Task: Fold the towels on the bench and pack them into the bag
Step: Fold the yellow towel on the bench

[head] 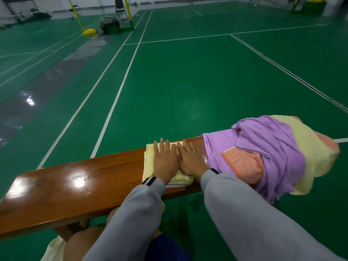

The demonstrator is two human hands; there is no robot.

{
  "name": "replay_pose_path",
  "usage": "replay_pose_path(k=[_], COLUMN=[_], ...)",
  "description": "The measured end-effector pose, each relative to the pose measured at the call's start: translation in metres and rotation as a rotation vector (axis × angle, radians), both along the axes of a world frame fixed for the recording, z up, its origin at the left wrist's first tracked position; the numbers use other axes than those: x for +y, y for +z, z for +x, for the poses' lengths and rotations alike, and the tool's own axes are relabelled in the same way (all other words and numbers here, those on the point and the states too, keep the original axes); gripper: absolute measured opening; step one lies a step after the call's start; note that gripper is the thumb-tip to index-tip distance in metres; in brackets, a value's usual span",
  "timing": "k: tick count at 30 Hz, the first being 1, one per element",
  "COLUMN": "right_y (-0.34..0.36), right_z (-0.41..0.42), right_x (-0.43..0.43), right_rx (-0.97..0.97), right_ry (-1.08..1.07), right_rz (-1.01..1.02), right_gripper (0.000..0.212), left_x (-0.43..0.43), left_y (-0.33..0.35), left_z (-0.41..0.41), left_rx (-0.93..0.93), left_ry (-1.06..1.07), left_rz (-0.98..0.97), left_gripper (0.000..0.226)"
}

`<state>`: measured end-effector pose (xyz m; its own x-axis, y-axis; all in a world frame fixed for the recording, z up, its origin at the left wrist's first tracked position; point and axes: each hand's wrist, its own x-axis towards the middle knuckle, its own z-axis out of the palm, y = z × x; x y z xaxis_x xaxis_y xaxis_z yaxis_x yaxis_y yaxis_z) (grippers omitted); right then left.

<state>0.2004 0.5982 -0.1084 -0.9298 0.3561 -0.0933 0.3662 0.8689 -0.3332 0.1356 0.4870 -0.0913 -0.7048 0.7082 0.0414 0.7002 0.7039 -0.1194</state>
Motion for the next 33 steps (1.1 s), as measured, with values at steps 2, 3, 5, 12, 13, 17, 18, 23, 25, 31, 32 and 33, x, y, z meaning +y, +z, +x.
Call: replay_pose_path(k=[2, 3, 5, 12, 13, 17, 18, 23, 25, 31, 32, 33], right_y=[0.003, 0.005, 0.006, -0.002, -0.003, -0.010, -0.009, 0.004, 0.007, -0.006, -0.008, 0.010], right_z=[0.017, 0.028, 0.049, 0.107, 0.115, 0.129, 0.131, 0.138, 0.134, 0.130, 0.131, 0.134], right_x=[0.018, 0.027, 0.045, 0.090, 0.092, 0.103, 0.106, 0.106, 0.104, 0.113, 0.113, 0.101], right_rx=[0.000, -0.014, -0.045, -0.165, -0.166, -0.062, -0.026, 0.055, 0.006, -0.092, -0.106, -0.118], right_ry=[-0.052, -0.083, -0.133, -0.276, -0.271, -0.256, -0.262, -0.291, -0.349, -0.436, -0.418, -0.432], right_rz=[-0.008, -0.025, -0.021, 0.019, 0.017, 0.044, 0.023, 0.254, 0.228, 0.267, 0.241, 0.158], right_gripper=[0.059, 0.056, 0.050, 0.044, 0.042, 0.037, 0.039, 0.041, 0.048, 0.044, 0.047, 0.050], left_x=[0.022, 0.032, 0.050, 0.107, 0.110, 0.114, 0.116, 0.116, 0.114, 0.111, 0.111, 0.111], left_y=[0.007, 0.009, 0.006, -0.022, -0.026, -0.034, -0.032, 0.012, 0.034, 0.094, 0.105, 0.117], left_z=[0.015, 0.022, 0.037, 0.076, 0.079, 0.079, 0.076, 0.052, 0.044, 0.032, 0.031, 0.030], left_rx=[-0.001, -0.005, -0.020, -0.234, -0.252, -0.367, -0.403, -0.511, -0.531, -0.708, -0.799, -0.907], left_ry=[-0.101, -0.152, -0.259, -0.216, -0.165, -0.097, -0.085, -0.004, 0.058, 0.237, 0.260, 0.264], left_rz=[0.058, 0.075, 0.082, 0.022, 0.045, 0.114, 0.120, 0.451, 0.614, 1.001, 1.089, 1.173], left_gripper=[0.042, 0.037, 0.027, 0.035, 0.040, 0.032, 0.025, 0.026, 0.026, 0.030, 0.030, 0.027])
